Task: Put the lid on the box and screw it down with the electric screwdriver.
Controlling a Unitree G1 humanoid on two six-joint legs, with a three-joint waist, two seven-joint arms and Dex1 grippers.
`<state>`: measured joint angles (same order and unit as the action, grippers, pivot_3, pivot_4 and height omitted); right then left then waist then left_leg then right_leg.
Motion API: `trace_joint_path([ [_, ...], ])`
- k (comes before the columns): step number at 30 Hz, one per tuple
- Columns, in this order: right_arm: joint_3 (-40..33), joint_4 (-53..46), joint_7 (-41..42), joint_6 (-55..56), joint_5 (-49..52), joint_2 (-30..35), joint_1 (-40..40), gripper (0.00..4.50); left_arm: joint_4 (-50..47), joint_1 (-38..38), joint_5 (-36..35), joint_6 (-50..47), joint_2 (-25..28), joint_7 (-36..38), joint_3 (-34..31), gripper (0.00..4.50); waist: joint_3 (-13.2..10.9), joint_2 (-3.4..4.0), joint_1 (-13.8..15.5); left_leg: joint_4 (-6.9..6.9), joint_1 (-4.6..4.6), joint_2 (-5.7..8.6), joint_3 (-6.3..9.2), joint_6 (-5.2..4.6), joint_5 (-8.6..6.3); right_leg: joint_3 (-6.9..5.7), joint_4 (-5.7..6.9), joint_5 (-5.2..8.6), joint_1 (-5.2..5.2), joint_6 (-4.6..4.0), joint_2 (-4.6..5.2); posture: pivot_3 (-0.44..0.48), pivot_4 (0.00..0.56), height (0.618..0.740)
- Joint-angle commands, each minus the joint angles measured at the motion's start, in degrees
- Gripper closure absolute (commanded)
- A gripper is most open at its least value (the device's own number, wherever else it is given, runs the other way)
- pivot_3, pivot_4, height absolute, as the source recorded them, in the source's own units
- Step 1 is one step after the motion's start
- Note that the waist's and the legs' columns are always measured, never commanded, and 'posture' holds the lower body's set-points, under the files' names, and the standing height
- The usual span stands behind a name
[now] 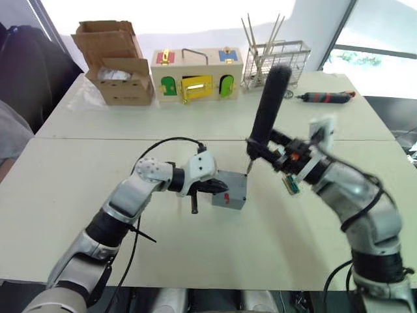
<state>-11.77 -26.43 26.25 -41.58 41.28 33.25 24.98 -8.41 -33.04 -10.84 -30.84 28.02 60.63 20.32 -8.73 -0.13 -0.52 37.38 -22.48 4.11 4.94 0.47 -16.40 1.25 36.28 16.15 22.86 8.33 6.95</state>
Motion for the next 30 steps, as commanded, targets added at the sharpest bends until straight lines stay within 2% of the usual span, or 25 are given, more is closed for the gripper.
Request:
trace_joint_path([
  [1, -7.0, -2.6, -1.3, -4.2, 8.3, 3.9, 7.9, 2.62, -1.2, 1.2, -0.4, -1.9, 1.2, -1.3, -1.5, 4.5, 0.0, 0.0, 0.0, -0.05, -0.08, 0.01, 0.0, 0.15, 0.09, -0.01, 0.0, 0.0, 0.1, 0.0, 0.0, 0.0, 0.15, 0.731],
  [4, -9.3, -0.7, -3.5, -7.4, 12.5, 4.6, 11.1, 2.62, -2.8, 0.8, -3.6, -4.6, -0.4, -3.7, -5.1, 4.5, 0.0, -0.03, 0.0, -0.21, -0.08, -0.06, 0.01, 0.28, 0.16, -0.08, -0.08, 0.01, 0.12, 0.0, -0.03, 0.0, 0.15, 0.731],
  [8, -10.8, 2.3, -10.0, -11.8, 15.5, 4.2, 13.5, 2.62, -6.0, -0.9, -11.3, -10.7, -3.1, -7.8, -14.0, 4.5, -0.5, -0.18, -0.2, -0.03, -0.21, -0.03, -0.06, 0.12, 0.08, -0.03, -0.05, 0.0, 0.17, 0.01, 0.01, 0.0, 0.15, 0.731],
  [10, -11.0, 4.3, -11.3, -13.8, 16.6, 5.0, 14.6, 2.62, -7.1, -1.0, -12.8, -12.2, -3.0, -8.2, -14.9, 4.5, -0.6, -0.15, -0.1, 0.05, -0.37, -0.02, -0.05, 0.12, 0.1, -0.03, -0.01, -0.06, 0.33, -0.05, 0.02, 0.0, 0.15, 0.731],
  [12, -9.3, 9.8, -11.7, -19.7, 14.0, 10.6, 16.6, 2.62, -9.4, -1.1, -14.0, -12.9, -1.5, -6.7, -14.0, 4.5, -0.7, 0.0, -0.1, 0.1, -0.42, 0.0, -0.07, 0.21, 0.15, -0.03, 0.04, -0.08, 0.38, -0.04, 0.02, 0.0, 0.15, 0.731],
  [16, -5.5, 19.9, -5.5, -29.5, 11.3, 24.7, 21.4, 2.62, -16.9, -1.1, -16.7, -14.0, 2.9, -2.6, -10.8, 4.5, -0.8, 0.07, 0.3, 0.32, -0.9, 0.02, -0.02, 0.45, 0.29, -0.13, 0.06, -0.08, 0.72, -0.04, 0.02, 0.0, 0.15, 0.731],
  [20, 1.7, 28.3, 6.1, -35.3, 9.1, 35.8, 21.3, 2.62, -20.2, -1.6, -15.8, -12.0, 5.8, -0.6, -7.5, 4.5, -1.0, 0.21, 0.0, 0.37, -1.06, 0.04, -0.16, 0.26, 0.17, -0.1, -0.1, -0.07, 0.8, -0.04, 0.08, 0.0, 0.15, 0.731],
  [25, 11.5, 39.9, 14.1, -40.9, 3.6, 40.8, 18.6, 2.62, -20.8, -1.7, -14.2, -9.3, 5.7, -0.9, -3.7, 4.5, -1.1, 0.24, -0.2, 0.49, -1.02, 0.01, -0.27, 0.14, 0.11, -0.08, -0.04, -0.08, 0.76, -0.02, 0.07, 0.0, 0.15, 0.731],
  [30, 22.8, 47.9, 20.1, -42.2, -3.6, 40.8, 21.6, 2.62, -22.0, -0.3, -13.9, -9.3, 5.6, -2.0, -1.8, 4.5, -1.3, 0.62, -0.1, 0.74, -1.0, 0.03, -0.25, -0.1, -0.02, -0.03, 0.01, -0.19, 0.66, 0.02, 0.05, 0.0, 0.15, 0.731],
])
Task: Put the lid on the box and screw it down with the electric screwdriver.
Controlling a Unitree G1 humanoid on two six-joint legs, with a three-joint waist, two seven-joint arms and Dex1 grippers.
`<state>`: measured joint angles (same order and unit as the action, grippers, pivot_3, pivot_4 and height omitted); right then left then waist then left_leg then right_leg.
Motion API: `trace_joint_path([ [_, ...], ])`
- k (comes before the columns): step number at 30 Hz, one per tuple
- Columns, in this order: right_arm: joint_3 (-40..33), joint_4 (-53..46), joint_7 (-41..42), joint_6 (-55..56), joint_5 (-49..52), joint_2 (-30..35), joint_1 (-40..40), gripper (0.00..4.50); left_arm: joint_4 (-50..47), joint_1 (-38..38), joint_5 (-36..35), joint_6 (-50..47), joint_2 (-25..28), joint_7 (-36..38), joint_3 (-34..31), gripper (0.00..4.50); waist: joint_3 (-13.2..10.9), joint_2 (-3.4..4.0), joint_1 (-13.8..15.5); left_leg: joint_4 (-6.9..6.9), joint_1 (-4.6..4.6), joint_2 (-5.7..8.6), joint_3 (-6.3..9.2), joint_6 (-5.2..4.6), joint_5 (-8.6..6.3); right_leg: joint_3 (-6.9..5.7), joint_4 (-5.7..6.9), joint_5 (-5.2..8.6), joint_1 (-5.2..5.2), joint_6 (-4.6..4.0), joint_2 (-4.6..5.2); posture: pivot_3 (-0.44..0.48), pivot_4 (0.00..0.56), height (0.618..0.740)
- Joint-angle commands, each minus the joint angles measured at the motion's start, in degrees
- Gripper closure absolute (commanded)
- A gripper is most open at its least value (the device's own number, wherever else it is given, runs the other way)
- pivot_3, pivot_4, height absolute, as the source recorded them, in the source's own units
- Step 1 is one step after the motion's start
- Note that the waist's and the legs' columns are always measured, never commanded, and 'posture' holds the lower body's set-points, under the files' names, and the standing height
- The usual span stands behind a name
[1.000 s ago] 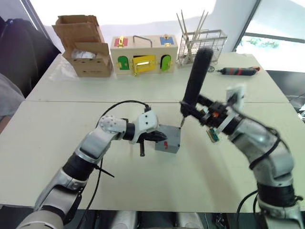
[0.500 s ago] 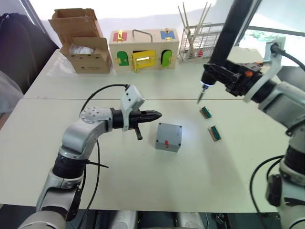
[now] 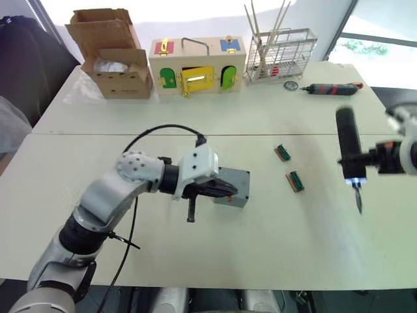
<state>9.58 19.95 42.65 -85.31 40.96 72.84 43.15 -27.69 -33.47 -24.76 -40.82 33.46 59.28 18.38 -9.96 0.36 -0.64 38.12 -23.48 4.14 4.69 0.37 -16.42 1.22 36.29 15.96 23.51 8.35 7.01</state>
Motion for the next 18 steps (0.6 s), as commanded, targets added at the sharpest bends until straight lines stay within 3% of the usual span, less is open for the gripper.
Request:
trace_joint_path([
  [1, 2.9, 2.2, 5.1, 2.3, -4.4, 1.1, 3.7, 2.62, -3.2, 0.3, -0.3, 0.4, 0.2, -0.9, 0.1, 4.5, -0.1, 0.25, -0.1, 0.01, 0.0, 0.01, -0.02, 0.0, 0.0, 0.02, 0.0, -0.01, 0.0, 0.02, 0.01, 0.0, 0.15, 0.731],
  [13, 5.8, 4.9, 12.6, 7.4, -12.0, -2.8, 2.0, 2.62, -4.2, 1.8, -0.8, -0.9, 0.0, -3.3, 0.1, 4.5, -0.2, 0.33, 0.2, 0.09, 0.0, -0.02, -0.02, 0.3, 0.17, 0.06, 0.15, -0.03, 0.06, 0.07, -0.08, 0.0, 0.15, 0.731],
  [14, 6.0, 5.0, 12.7, 7.7, -12.6, -3.0, 1.9, 1.59, -4.1, 1.9, -0.8, -0.9, 0.0, -3.4, 0.0, 4.5, -0.2, 0.33, 0.2, 0.09, 0.0, -0.02, -0.01, 0.3, 0.17, 0.06, 0.15, -0.03, 0.05, 0.07, -0.08, 0.0, 0.15, 0.731],
  [18, 7.4, 2.4, 12.3, 13.1, -17.3, -2.7, 0.2, 0.18, -1.0, 1.2, 0.9, 1.0, 0.8, -3.6, -0.8, 4.5, -0.2, 0.31, 0.1, 0.09, 0.0, -0.02, 0.01, 0.34, 0.19, 0.04, 0.14, -0.03, 0.05, 0.07, -0.08, 0.0, 0.15, 0.731],
])
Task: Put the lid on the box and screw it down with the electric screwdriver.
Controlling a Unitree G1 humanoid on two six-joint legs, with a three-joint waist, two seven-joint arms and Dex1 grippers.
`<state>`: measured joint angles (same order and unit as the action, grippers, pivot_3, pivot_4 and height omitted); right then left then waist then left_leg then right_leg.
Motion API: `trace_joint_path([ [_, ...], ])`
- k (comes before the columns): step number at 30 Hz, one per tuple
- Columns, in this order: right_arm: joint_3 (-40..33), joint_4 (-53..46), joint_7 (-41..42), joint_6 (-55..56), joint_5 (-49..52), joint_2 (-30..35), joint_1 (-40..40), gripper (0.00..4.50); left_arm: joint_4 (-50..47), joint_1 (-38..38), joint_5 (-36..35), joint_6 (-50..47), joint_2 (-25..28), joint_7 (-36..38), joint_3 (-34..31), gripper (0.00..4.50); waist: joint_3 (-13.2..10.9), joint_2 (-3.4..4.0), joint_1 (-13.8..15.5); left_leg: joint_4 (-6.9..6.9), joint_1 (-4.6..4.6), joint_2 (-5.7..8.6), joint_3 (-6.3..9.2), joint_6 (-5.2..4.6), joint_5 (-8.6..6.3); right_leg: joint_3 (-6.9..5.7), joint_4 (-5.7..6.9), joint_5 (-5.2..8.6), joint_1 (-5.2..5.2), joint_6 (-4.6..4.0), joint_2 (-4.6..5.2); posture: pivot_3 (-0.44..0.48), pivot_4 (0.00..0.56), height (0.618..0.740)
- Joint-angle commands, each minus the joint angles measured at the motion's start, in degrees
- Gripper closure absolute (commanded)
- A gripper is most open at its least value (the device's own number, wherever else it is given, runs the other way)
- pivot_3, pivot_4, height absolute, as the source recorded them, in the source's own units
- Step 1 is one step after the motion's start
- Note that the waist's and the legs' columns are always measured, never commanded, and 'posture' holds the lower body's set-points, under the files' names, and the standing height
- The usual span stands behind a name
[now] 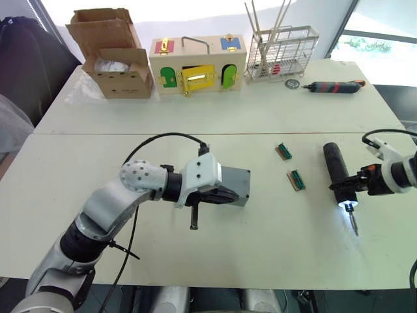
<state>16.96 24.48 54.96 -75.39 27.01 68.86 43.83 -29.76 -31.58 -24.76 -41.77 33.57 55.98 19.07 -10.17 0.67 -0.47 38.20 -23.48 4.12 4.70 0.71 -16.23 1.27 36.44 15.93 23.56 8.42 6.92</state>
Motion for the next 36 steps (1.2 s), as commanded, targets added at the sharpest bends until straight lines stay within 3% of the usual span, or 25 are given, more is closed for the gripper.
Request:
trace_joint_path([
  [1, -0.3, -2.6, 0.0, 3.6, -3.9, 1.0, -0.5, 0.02, 2.7, -1.3, 1.7, 2.8, 1.0, -0.6, -2.2, 4.5, 0.0, 0.0, -0.1, 0.0, 0.0, 0.0, 0.0, 0.01, 0.0, 0.0, 0.01, 0.0, -0.01, 0.0, 0.0, 0.0, 0.15, 0.731],
  [8, -5.5, -4.6, -1.2, 14.0, -7.9, -1.2, 4.7, 0.02, 14.7, -5.8, 6.7, 8.3, 3.2, -3.4, -7.2, 4.5, 0.0, 0.0, -0.3, 0.02, 0.04, 0.02, -0.01, 0.04, 0.02, 0.0, 0.13, 0.0, 0.04, 0.01, 0.0, 0.0, 0.15, 0.731],
  [11, -18.3, -14.7, -3.4, 25.3, -2.1, -8.5, 4.5, 0.02, 19.9, -7.0, 9.5, 10.6, 5.2, -3.5, -8.2, 4.5, 0.0, -0.05, -0.9, -0.06, 0.04, 0.01, -0.11, 0.08, 0.04, 0.03, 0.18, -0.01, 0.16, 0.02, -0.05, 0.0, 0.15, 0.731],
  [14, -23.0, -31.2, -8.0, 19.5, 3.1, -15.4, -3.1, 0.02, 22.2, -6.4, 8.5, 10.9, 4.0, -3.8, -9.6, 4.5, 0.0, -0.26, -0.2, -0.16, 0.0, -0.07, -0.07, 0.22, 0.12, -0.02, 0.66, 0.01, 0.5, 0.02, -0.05, 0.0, 0.15, 0.731],
  [16, -22.6, -40.8, -8.3, 18.4, 5.1, -17.1, -9.1, 0.02, 23.6, -5.4, 8.2, 10.6, 3.1, -3.7, -9.6, 4.5, 0.0, -0.42, 0.8, -0.13, -0.06, -0.12, 0.18, 0.31, 0.17, -0.2, 0.78, 0.01, 0.52, 0.01, -0.06, 0.0, 0.15, 0.731],
  [20, -23.6, -49.5, -6.8, 16.8, 9.6, -18.0, -17.8, 0.02, 22.2, -3.1, 8.0, 9.7, 3.1, -0.9, -7.8, 4.5, 0.0, -0.43, 1.4, 0.19, -0.36, 0.14, 0.15, 0.32, 0.2, -0.15, 0.7, 0.01, 0.53, 0.01, 0.15, 0.0, 0.15, 0.731],
  [24, -22.8, -52.9, -4.7, 19.5, 9.4, -16.0, -23.3, 0.02, 21.2, -2.1, 8.8, 9.9, 3.4, 2.2, -5.4, 4.5, 0.0, -0.43, 1.2, 0.65, -0.42, 0.13, 0.13, 0.18, 0.12, -0.13, 0.79, 0.0, 0.43, 0.01, 0.13, 0.0, 0.15, 0.731],
  [29, -18.3, -55.4, -2.5, 23.8, 6.7, -13.8, -28.3, 0.02, 26.8, -4.4, 16.1, 17.2, 1.0, 4.0, 2.1, 4.5, 0.0, -0.45, 1.1, 0.65, -0.4, 0.08, 0.1, 0.04, 0.03, -0.17, 0.78, 0.0, 0.41, 0.02, 0.08, 0.0, 0.15, 0.731],
  [36, -13.7, -56.1, -6.4, 26.4, 2.9, -17.1, -30.0, 0.02, 32.8, -6.7, 18.8, 21.7, -2.9, 6.0, 4.8, 4.5, 0.0, -0.46, 1.0, 0.67, -0.4, 0.06, 0.1, 0.04, 0.03, -0.17, 0.79, 0.0, 0.42, 0.02, 0.04, 0.0, 0.15, 0.731],
])
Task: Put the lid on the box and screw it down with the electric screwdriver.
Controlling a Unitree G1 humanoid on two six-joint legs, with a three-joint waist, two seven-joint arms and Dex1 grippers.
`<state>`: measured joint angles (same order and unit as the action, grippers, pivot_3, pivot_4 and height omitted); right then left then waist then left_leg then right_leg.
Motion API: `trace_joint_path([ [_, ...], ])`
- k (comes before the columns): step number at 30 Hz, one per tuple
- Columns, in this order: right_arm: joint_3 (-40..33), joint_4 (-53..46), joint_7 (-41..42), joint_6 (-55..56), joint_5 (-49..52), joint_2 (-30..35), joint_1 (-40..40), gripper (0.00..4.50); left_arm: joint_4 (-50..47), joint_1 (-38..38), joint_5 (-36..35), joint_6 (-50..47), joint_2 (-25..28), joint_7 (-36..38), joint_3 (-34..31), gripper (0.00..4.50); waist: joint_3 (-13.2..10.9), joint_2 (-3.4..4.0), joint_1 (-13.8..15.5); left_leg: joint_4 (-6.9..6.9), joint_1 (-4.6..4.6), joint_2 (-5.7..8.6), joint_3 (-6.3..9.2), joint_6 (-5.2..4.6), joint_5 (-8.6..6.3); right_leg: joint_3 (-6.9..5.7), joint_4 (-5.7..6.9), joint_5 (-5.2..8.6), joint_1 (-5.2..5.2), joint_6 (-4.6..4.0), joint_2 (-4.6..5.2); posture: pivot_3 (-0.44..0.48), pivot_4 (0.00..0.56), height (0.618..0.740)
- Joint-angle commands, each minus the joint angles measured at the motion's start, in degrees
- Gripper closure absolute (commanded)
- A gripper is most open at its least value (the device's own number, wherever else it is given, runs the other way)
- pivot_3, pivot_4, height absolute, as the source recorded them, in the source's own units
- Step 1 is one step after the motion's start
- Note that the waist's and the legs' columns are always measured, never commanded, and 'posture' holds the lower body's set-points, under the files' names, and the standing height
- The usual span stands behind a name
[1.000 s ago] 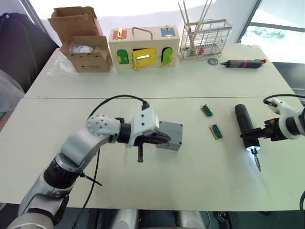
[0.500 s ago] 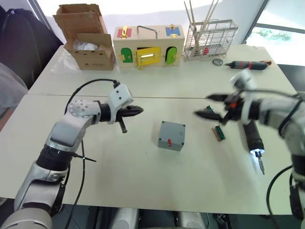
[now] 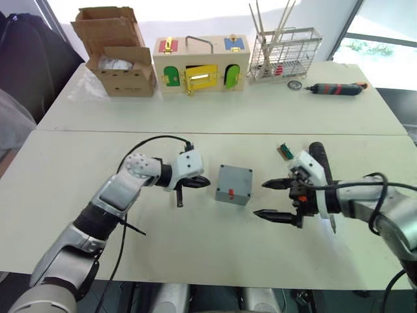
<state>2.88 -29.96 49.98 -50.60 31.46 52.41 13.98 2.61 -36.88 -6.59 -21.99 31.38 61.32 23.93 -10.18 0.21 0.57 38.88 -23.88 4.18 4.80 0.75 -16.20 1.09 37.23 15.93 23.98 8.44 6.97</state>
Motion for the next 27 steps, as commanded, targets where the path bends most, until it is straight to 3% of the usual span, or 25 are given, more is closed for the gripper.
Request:
trace_joint_path([
  [1, 0.9, -2.0, -1.7, 1.7, -1.9, -0.7, -0.6, 0.02, 0.9, -1.7, 0.8, 2.3, -1.3, 0.9, -0.1, 4.5, 0.0, 0.0, 0.1, 0.0, 0.0, 0.0, 0.0, 0.0, 0.0, 0.0, 0.0, 0.0, 0.0, 0.0, 0.0, 0.0, 0.15, 0.731],
  [6, 3.3, -3.7, -4.0, 1.3, -2.8, -2.5, -2.5, 0.02, 2.9, -3.3, 0.7, 2.0, -4.7, 1.3, -0.5, 4.5, 0.0, -0.03, 0.2, 0.05, -0.01, 0.01, 0.03, -0.01, -0.01, -0.01, -0.01, 0.0, -0.04, 0.0, 0.01, 0.0, 0.15, 0.731],
  [16, 1.1, -9.9, -5.2, -5.1, 4.6, -6.3, -3.6, 0.02, 11.2, -7.5, 2.1, 5.5, -11.2, 0.0, -1.0, 4.5, 0.0, -0.05, 0.1, 0.12, -0.01, 0.02, 0.03, -0.05, -0.03, -0.02, 0.02, 0.0, -0.06, 0.0, 0.0, 0.0, 0.15, 0.731],
  [25, -3.8, -10.1, -4.7, -6.1, 4.9, -0.3, -4.6, 0.02, 10.4, -5.7, 4.3, 6.4, -7.1, 0.0, -2.6, 4.5, 0.0, -0.05, 0.1, 0.13, -0.01, 0.02, 0.03, -0.05, -0.03, -0.02, 0.02, 0.0, -0.05, 0.0, -0.01, 0.0, 0.15, 0.731],
  [27, -5.7, -8.1, -2.6, -4.4, 3.0, 4.3, -5.0, 0.02, 4.9, -3.3, 3.3, 4.0, -3.2, 1.3, -3.9, 4.5, 0.0, -0.05, 0.0, 0.13, -0.01, 0.02, 0.03, -0.05, -0.03, -0.02, 0.03, 0.0, -0.04, 0.0, -0.02, 0.0, 0.15, 0.731],
])
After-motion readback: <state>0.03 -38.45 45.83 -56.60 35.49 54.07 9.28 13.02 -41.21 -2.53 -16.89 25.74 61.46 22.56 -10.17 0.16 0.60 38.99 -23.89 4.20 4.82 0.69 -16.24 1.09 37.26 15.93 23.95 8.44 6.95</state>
